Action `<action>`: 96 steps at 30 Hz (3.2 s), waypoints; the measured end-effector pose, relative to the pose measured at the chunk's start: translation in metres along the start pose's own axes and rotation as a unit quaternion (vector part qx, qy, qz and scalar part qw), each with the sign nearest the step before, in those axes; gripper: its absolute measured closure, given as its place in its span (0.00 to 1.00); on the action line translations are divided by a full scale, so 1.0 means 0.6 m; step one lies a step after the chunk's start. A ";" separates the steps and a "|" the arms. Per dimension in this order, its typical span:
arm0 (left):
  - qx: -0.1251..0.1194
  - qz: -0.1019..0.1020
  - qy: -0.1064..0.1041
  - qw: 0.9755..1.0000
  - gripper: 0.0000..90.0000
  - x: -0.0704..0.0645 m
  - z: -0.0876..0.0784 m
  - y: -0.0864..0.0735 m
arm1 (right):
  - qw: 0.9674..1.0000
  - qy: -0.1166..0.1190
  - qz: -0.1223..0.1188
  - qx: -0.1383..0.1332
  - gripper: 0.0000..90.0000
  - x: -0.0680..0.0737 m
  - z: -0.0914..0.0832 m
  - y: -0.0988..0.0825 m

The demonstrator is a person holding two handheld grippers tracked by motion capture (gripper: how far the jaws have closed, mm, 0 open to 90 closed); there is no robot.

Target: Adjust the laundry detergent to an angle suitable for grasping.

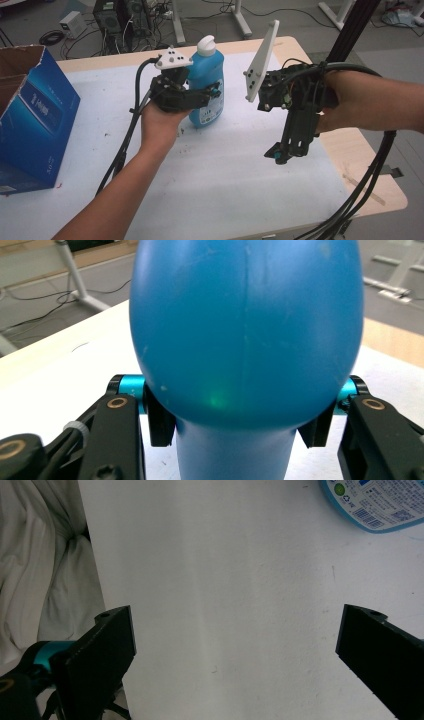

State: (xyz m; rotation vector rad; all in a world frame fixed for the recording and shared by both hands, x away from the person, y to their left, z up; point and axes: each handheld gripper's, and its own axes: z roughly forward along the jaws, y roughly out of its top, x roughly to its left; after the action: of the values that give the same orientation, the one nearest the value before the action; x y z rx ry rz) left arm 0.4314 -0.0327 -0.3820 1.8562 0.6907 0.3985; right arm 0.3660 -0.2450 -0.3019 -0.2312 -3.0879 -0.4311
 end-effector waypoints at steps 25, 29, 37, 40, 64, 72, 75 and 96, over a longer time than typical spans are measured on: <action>-0.009 0.058 -0.137 0.989 0.50 0.048 -0.079 0.034 | 1.000 -0.002 -0.005 -0.001 0.02 0.010 -0.001 0.014; -0.008 0.066 -0.163 0.984 0.50 0.055 -0.085 0.033 | 1.000 -0.002 -0.003 -0.001 0.02 0.010 -0.001 0.015; -0.002 0.079 -0.202 0.976 0.50 0.066 -0.090 0.024 | 1.000 -0.002 -0.003 0.001 0.02 0.009 0.001 0.016; -0.006 0.079 -0.214 0.974 0.50 0.069 -0.092 0.021 | 1.000 -0.001 -0.002 0.002 0.02 0.009 0.001 0.015; 0.021 0.100 -0.255 0.962 0.50 0.076 -0.090 -0.020 | 1.000 0.001 0.001 0.006 0.02 0.007 0.004 0.017; 0.030 0.110 -0.267 0.957 0.50 0.073 -0.090 -0.035 | 1.000 0.002 -0.002 0.009 0.02 0.006 0.006 0.022; 0.037 0.112 -0.269 0.956 0.50 0.072 -0.087 -0.040 | 1.000 0.003 -0.002 0.009 0.02 0.007 0.007 0.024; 0.029 0.141 -0.287 0.947 0.49 0.072 -0.088 -0.056 | 1.000 0.004 -0.003 0.009 0.02 0.008 0.009 0.028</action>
State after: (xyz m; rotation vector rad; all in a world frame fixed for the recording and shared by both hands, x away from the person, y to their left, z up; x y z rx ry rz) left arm 0.4257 0.0422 -0.3949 1.9986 0.0400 0.0047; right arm 0.3639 -0.2267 -0.3023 -0.2188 -3.0841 -0.4033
